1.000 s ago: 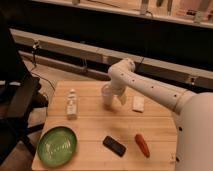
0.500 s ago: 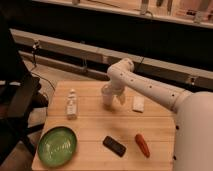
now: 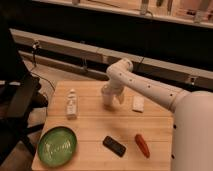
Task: Pick up the ceramic cup
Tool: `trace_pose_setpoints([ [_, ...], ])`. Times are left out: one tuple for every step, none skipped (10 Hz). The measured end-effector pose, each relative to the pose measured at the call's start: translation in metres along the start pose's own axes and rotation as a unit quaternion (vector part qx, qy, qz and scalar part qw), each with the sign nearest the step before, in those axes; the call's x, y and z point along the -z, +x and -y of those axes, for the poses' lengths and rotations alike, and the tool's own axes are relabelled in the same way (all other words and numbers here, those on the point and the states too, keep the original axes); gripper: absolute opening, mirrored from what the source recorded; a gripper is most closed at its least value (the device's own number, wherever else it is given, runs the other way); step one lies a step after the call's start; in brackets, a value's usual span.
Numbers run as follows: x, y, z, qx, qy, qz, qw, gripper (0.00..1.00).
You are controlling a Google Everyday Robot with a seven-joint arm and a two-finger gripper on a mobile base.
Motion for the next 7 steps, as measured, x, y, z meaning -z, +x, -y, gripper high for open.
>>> trace_pose_setpoints([
  [-0.0009, 0.0002, 0.0008, 0.000, 0.000, 0.000, 1.0000, 0.59],
  [-0.0021, 0.0003, 0.0016, 0.000, 0.001, 0.000, 1.0000, 0.59],
  [-0.0027, 0.0005, 0.0025, 0.001, 0.001, -0.001, 1.0000, 0.55],
  [-0.0027, 0.0010, 0.0034, 0.001, 0.001, -0.001, 1.0000, 0.47],
  [-0.0030, 0.0013, 0.0043, 0.002, 0.002, -0.002, 1.0000, 0.38],
  [-0.0020, 0.0013, 0.0045, 0.003, 0.002, -0.003, 1.0000, 0.28],
  [0.0014, 0.0028, 0.0063, 0.004, 0.004, -0.004, 1.0000, 0.16],
])
